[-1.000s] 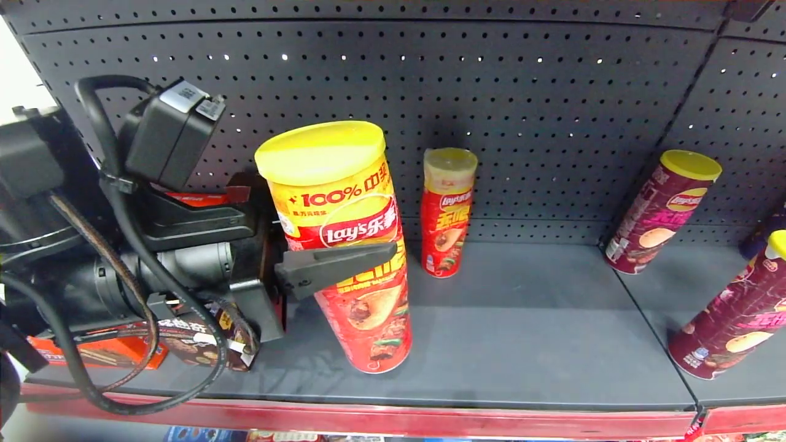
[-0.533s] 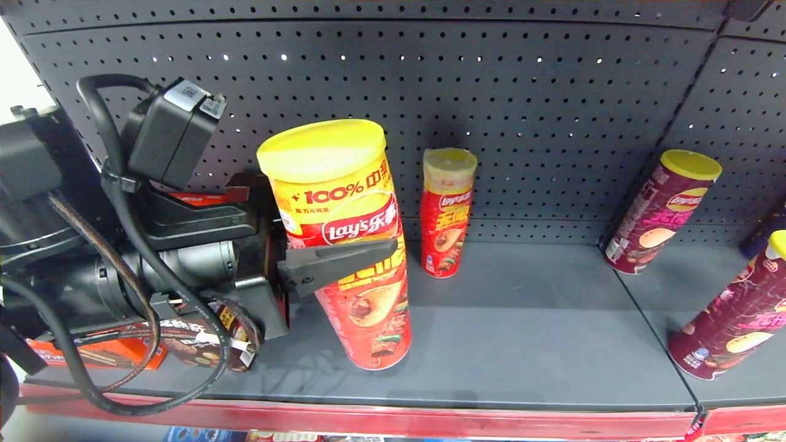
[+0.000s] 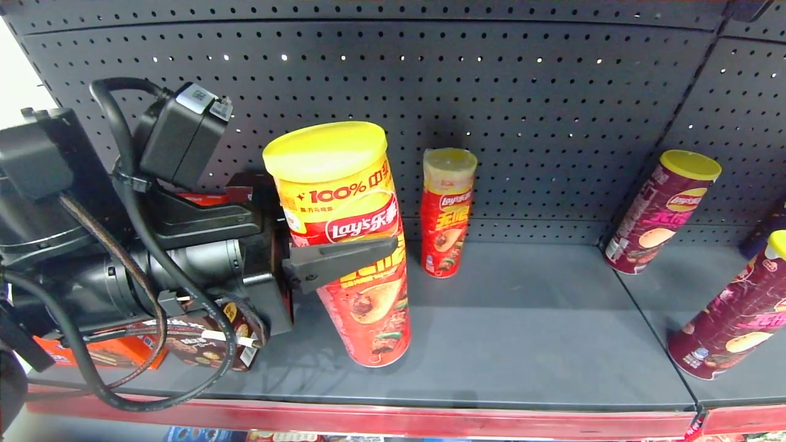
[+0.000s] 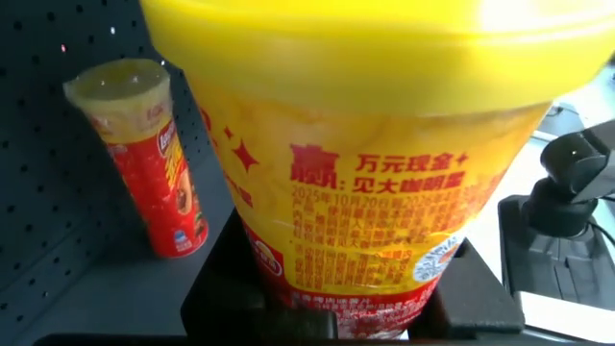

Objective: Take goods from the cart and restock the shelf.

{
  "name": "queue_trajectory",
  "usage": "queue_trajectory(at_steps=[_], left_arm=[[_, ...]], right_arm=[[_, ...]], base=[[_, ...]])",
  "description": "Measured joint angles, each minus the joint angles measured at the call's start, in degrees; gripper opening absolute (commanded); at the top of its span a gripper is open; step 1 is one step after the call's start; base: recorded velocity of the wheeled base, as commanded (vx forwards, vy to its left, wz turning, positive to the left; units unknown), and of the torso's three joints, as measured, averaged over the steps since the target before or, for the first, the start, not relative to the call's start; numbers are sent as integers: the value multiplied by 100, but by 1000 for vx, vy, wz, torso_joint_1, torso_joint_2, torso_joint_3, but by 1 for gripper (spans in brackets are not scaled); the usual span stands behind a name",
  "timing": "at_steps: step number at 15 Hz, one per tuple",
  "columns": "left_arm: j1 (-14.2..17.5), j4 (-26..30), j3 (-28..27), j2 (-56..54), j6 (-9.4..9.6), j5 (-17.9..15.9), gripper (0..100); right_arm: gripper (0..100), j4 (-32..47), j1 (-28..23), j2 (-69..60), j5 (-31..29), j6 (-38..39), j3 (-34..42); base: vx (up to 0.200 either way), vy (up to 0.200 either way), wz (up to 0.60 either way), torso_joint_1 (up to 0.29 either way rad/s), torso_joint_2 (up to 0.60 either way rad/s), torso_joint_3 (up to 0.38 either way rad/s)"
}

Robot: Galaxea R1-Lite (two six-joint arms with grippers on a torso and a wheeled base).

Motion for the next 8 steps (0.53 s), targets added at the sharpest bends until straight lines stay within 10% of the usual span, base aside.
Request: queue_trajectory(at_steps=[8], left_arm=[[229,-154,0,149,-11,-38,0]], right_arm=[[100,-2778,2094,4253,-488,-247,-1186]], base=[[0,0,0,0,0,0]])
